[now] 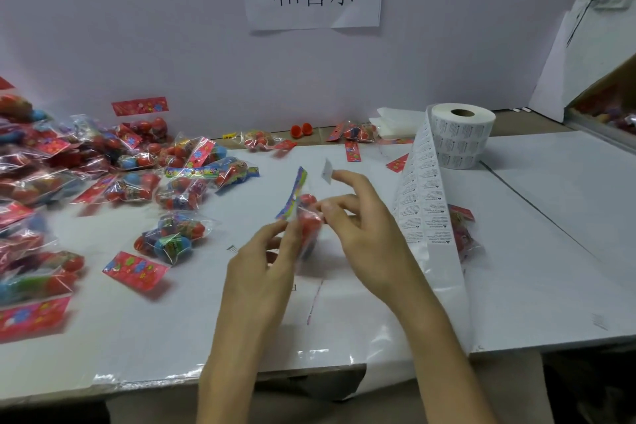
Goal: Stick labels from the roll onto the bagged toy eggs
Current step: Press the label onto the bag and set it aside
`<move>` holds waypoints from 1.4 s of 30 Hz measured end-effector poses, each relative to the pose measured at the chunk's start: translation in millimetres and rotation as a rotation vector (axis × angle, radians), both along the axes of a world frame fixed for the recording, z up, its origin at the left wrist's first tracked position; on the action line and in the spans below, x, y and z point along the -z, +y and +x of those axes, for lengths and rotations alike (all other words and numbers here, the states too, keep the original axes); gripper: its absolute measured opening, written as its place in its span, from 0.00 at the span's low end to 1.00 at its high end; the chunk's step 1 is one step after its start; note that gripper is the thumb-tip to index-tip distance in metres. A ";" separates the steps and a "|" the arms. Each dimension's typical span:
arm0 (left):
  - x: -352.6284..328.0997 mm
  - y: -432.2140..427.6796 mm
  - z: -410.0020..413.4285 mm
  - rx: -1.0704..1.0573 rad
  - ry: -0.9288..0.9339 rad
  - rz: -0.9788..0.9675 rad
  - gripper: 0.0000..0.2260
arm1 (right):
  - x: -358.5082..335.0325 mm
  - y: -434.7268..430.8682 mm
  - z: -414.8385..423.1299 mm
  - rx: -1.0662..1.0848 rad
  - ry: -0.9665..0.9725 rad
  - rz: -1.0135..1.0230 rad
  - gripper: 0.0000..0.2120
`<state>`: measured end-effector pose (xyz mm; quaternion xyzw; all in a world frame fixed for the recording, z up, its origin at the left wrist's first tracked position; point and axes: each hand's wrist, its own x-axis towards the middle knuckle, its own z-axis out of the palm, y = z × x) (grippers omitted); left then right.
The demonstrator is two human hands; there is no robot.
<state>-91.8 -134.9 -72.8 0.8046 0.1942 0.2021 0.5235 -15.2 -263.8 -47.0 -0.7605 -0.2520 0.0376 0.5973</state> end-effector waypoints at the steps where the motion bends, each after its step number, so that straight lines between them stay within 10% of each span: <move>1: -1.2 -0.9 1.6 0.016 -0.026 -0.081 0.26 | -2.2 0.0 -1.4 -0.062 0.006 0.059 0.15; 13: -7.6 -1.4 0.3 0.113 -0.452 -0.926 0.21 | -18.8 -6.8 -3.5 -0.182 0.325 0.594 0.12; 42: -11.5 -30.4 6.1 -0.051 -0.687 -1.081 0.22 | 7.7 36.6 -23.8 0.069 0.323 0.568 0.10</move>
